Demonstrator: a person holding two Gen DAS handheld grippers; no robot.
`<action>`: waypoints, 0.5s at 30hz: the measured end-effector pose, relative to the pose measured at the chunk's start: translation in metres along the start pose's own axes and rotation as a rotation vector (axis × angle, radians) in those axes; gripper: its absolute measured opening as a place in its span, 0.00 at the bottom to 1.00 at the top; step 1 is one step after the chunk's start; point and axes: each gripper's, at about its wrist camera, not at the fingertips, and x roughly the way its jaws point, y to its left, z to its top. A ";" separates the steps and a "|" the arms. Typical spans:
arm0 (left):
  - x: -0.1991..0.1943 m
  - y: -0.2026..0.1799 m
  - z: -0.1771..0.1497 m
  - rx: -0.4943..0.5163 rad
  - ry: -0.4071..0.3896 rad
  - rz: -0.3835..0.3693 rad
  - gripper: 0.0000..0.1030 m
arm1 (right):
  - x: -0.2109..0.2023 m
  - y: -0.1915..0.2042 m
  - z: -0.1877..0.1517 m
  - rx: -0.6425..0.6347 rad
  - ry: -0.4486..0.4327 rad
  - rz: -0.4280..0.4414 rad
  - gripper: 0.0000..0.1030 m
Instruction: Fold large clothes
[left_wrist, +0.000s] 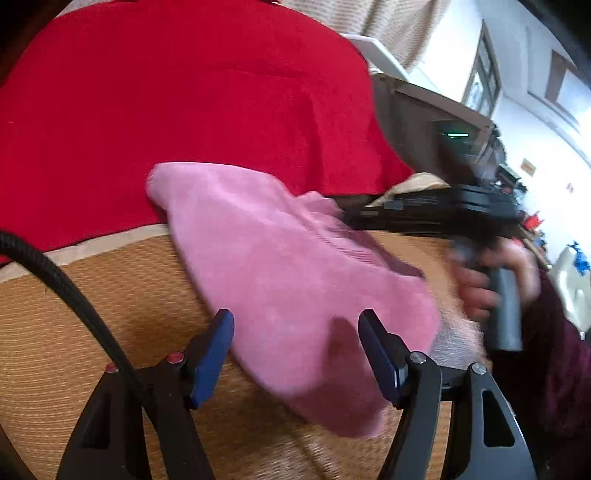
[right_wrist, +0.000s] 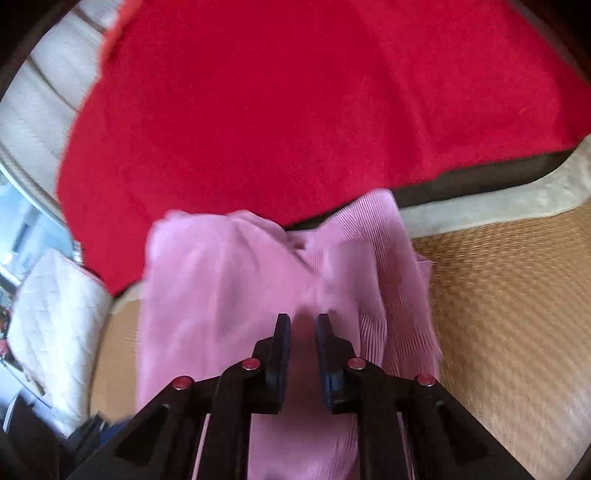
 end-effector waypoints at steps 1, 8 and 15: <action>0.000 0.002 -0.001 -0.001 0.006 0.010 0.68 | -0.011 0.006 -0.007 -0.021 -0.009 0.013 0.17; 0.011 -0.005 -0.014 0.034 0.083 0.032 0.69 | -0.044 0.041 -0.059 -0.115 0.047 0.072 0.17; 0.026 0.009 -0.013 -0.059 0.121 -0.001 0.74 | -0.017 0.019 -0.080 -0.067 0.122 0.059 0.17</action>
